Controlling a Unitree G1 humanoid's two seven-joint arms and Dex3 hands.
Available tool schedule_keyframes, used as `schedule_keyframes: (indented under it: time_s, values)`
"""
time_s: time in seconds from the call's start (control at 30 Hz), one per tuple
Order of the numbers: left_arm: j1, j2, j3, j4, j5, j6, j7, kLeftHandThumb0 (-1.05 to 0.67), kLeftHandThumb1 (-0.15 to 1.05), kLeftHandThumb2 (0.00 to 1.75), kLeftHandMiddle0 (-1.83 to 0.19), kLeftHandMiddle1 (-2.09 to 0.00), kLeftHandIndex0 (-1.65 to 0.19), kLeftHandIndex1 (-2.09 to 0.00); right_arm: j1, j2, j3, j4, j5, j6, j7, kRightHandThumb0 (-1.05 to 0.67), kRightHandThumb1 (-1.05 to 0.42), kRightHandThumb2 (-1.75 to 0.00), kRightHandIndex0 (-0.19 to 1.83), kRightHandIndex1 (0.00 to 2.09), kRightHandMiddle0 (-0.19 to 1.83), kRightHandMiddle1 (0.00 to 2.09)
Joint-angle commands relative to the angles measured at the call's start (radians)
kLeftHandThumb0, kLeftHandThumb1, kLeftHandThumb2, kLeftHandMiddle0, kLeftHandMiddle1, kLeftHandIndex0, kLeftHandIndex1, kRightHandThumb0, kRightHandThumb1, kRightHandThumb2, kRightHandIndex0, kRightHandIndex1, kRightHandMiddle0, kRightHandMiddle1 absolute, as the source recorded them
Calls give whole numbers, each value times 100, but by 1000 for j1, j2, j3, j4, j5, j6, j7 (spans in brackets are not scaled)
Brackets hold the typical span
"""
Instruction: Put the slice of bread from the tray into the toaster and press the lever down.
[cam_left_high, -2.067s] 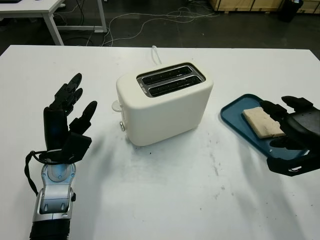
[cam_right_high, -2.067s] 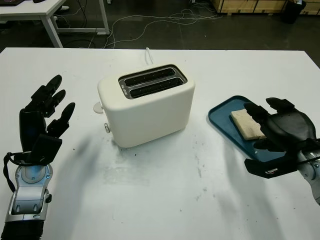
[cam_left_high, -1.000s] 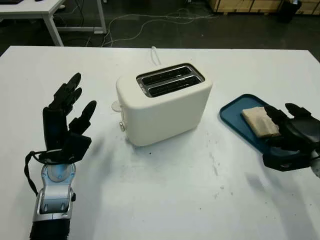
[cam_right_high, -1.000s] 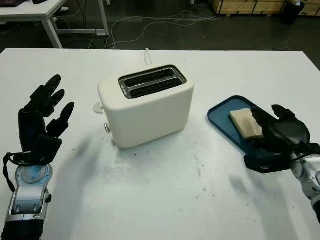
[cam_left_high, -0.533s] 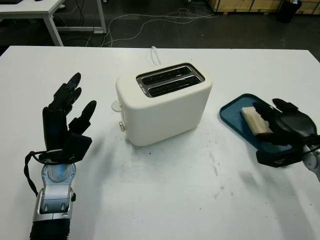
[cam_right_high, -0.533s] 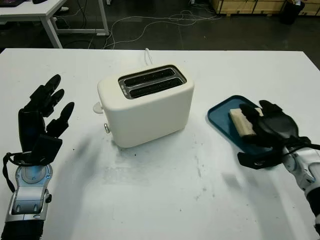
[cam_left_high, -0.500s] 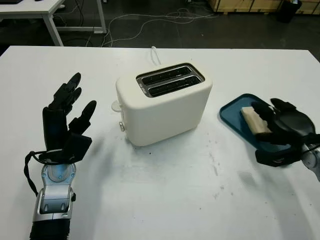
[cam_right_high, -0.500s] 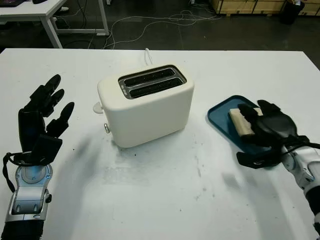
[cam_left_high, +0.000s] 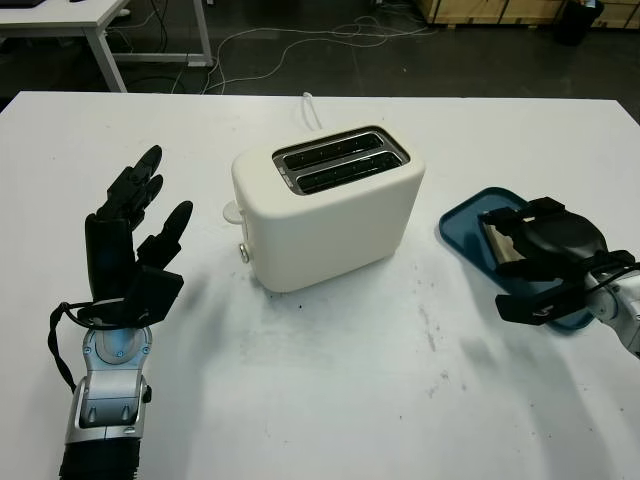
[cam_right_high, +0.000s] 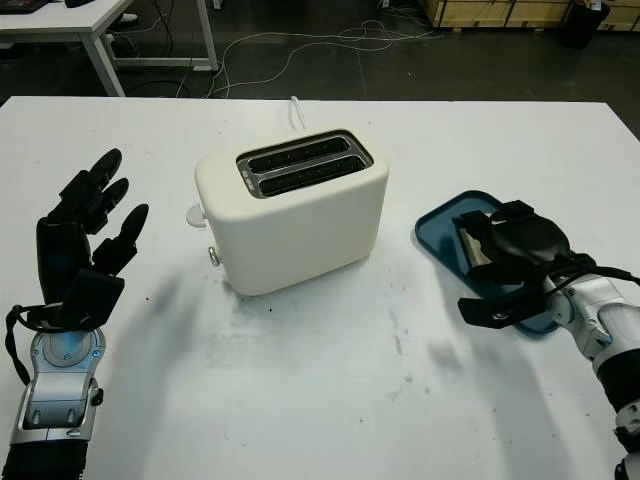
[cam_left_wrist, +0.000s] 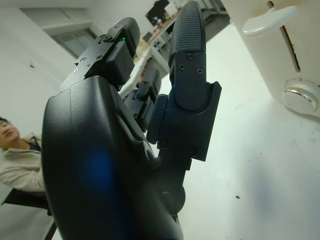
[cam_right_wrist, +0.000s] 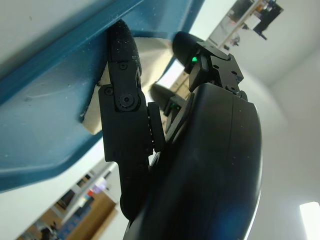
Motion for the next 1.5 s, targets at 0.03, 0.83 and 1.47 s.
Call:
schedule_keyframes:
  time_s: [0.03,0.83,1.47]
  values:
    - [-5,8,5,2,-2,-22,7,-69,92,32,-63,-2,-52,0,48,17,31,-39,-52,92,45,-62,-92,-8,46,174,2,174]
    - [-1,8,10,-1,0,-23,9,-70,92,31,-64,-2,-53,0,46,104,61,202,-50,94,-188,-43,-92,-45,155,175,132,175]
    - [-8,10,5,10,6,-29,9,-69,92,31,-65,-2,-54,0,40,120,-75,293,218,-407,-514,-41,-92,-37,138,175,39,175]
